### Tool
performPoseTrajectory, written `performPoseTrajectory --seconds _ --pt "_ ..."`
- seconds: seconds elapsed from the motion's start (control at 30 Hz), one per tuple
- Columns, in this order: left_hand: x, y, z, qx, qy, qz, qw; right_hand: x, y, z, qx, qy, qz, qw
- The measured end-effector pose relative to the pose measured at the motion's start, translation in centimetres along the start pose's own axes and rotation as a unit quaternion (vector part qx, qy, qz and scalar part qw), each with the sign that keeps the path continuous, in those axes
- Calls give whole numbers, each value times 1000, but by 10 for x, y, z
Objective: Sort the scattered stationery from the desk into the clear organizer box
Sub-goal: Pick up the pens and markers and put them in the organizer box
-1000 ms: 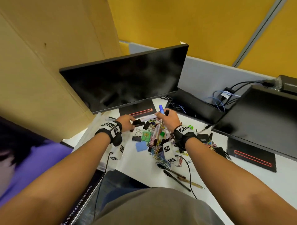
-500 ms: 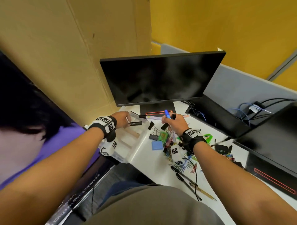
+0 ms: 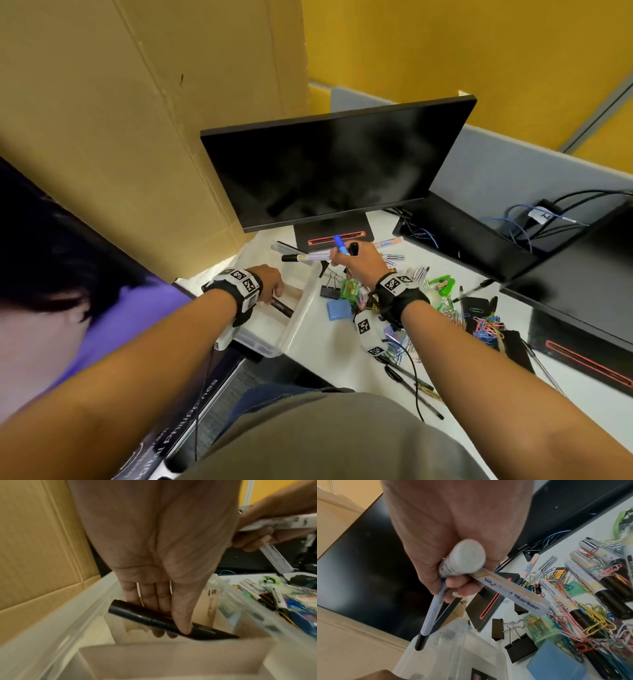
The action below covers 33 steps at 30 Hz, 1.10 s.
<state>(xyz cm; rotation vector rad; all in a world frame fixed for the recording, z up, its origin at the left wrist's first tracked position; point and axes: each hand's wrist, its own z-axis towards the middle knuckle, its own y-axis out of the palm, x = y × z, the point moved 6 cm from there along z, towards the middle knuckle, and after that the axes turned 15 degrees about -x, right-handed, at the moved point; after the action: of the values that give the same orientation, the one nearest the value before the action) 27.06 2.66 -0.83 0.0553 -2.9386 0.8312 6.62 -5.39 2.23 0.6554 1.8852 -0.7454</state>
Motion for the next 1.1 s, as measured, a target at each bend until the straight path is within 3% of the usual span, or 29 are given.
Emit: performPoseTrajectory --seconds 0.23,0.47,0.7,0.9,1.1 --pt "-5 19 12 -18 25 39 999 12 9 5 2 15 3 1000" --pt "-8 18 23 10 63 31 997 6 14 5 9 -1 18 1000" --pt "-10 26 36 -20 62 43 997 7 13 3 9 18 18 1000" --pt "-16 20 30 -42 60 18 997 2 17 1 -6 11 6 1000" --pt "-36 -7 6 -33 48 -101 993 -9 22 -3 -16 -5 5 1000"
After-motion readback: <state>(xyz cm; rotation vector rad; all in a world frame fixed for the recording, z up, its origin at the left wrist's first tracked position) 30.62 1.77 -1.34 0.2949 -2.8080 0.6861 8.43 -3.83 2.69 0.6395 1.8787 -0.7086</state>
